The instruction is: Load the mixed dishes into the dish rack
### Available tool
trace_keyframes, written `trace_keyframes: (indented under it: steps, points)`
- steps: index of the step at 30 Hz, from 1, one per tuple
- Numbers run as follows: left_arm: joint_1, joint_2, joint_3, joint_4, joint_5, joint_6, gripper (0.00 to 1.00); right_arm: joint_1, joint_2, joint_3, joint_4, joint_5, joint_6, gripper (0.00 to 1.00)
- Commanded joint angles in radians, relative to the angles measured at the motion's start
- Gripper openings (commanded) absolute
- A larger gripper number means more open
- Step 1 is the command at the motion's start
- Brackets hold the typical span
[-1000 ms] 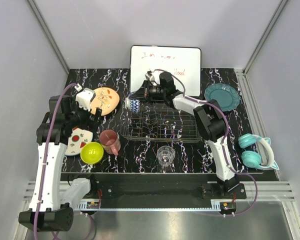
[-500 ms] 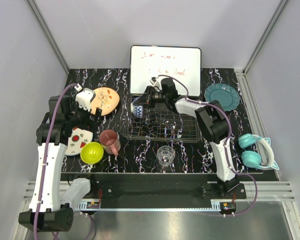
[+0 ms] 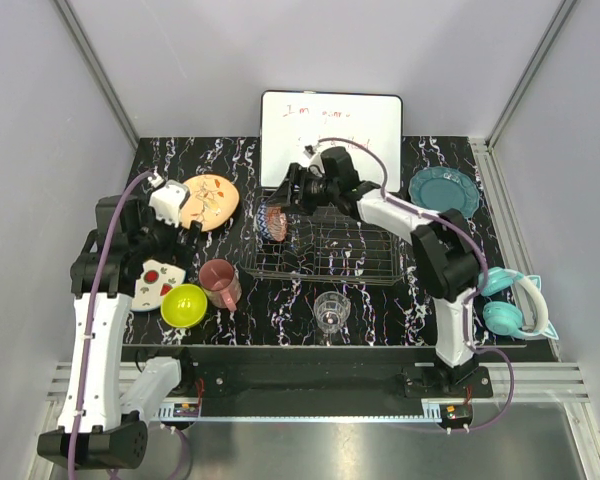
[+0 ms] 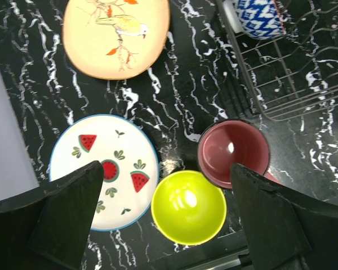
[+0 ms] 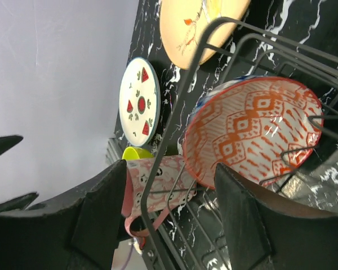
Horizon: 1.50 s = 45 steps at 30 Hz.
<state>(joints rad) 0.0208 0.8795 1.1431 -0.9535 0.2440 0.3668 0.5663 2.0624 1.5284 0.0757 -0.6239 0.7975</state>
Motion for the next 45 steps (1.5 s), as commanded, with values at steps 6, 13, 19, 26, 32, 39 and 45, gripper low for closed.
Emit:
trace_keyframes:
  steps: [6, 13, 19, 26, 32, 39, 45]
  points:
    - [0.124, -0.085, -0.098, -0.155, -0.095, 0.205, 0.99, 0.076, -0.416, -0.039, -0.299, 0.274, -0.29, 0.71]
    - [0.301, -0.094, -0.285, -0.206, -0.019, 0.374, 0.99, 0.078, -0.617, -0.197, -0.307, 0.343, -0.311, 0.7]
    - [0.396, 0.008, -0.344, -0.171, 0.063, 0.451, 0.99, 0.076, -0.754, -0.274, -0.315, 0.389, -0.34, 0.69]
    - [0.43, 0.189, -0.316, -0.157, 0.156, 0.506, 0.93, 0.078, -0.815, -0.332, -0.317, 0.42, -0.353, 0.69]
    - [0.436, 0.332, -0.315, -0.146, 0.187, 0.509, 0.88, 0.076, -0.821, -0.352, -0.317, 0.446, -0.373, 0.68]
    - [0.435, 0.4, -0.355, -0.045, 0.186, 0.466, 0.63, 0.076, -0.812, -0.358, -0.317, 0.452, -0.374, 0.66]
    - [0.435, 0.47, -0.347, -0.034, 0.213, 0.455, 0.43, 0.076, -0.824, -0.378, -0.315, 0.469, -0.37, 0.65]
